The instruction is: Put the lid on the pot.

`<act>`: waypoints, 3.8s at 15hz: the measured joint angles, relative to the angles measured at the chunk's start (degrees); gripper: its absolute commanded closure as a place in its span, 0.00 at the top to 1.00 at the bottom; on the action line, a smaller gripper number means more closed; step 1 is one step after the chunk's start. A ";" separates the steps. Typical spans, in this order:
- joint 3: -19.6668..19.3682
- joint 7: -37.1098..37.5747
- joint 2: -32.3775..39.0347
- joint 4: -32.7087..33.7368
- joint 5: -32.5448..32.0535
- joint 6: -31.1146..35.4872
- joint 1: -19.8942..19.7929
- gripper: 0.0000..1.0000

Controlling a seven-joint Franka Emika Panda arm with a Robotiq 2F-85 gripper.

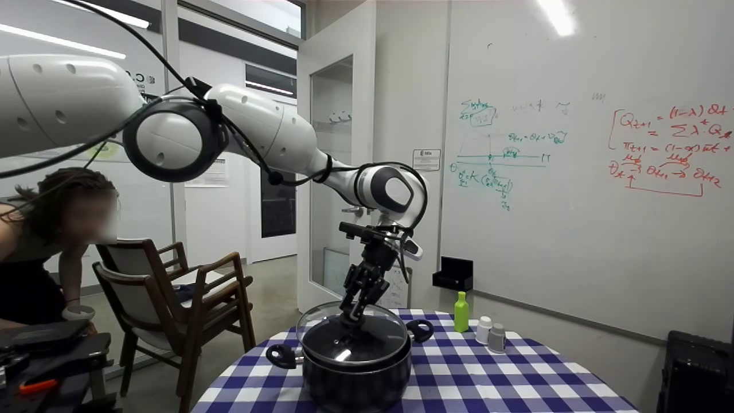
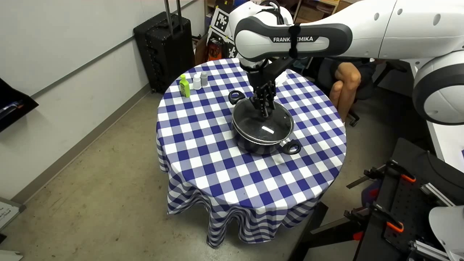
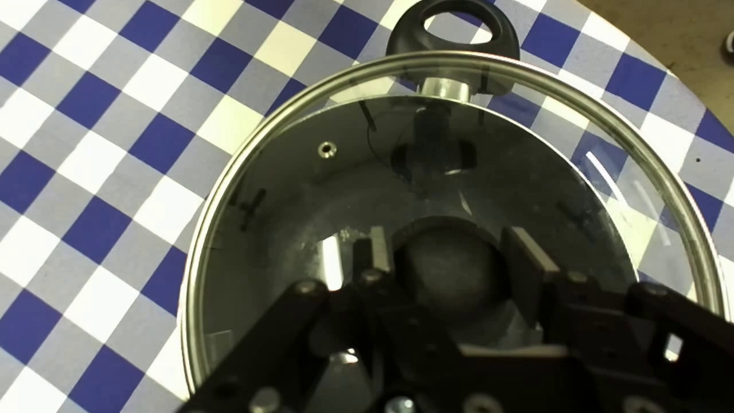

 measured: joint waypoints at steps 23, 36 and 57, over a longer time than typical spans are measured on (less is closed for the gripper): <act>-0.10 0.40 3.23 4.28 0.00 0.00 -0.66 0.24; -0.16 1.14 3.40 4.59 0.00 0.00 -0.80 1.00; 1.50 -11.23 -16.58 7.60 -3.81 -10.20 2.40 1.00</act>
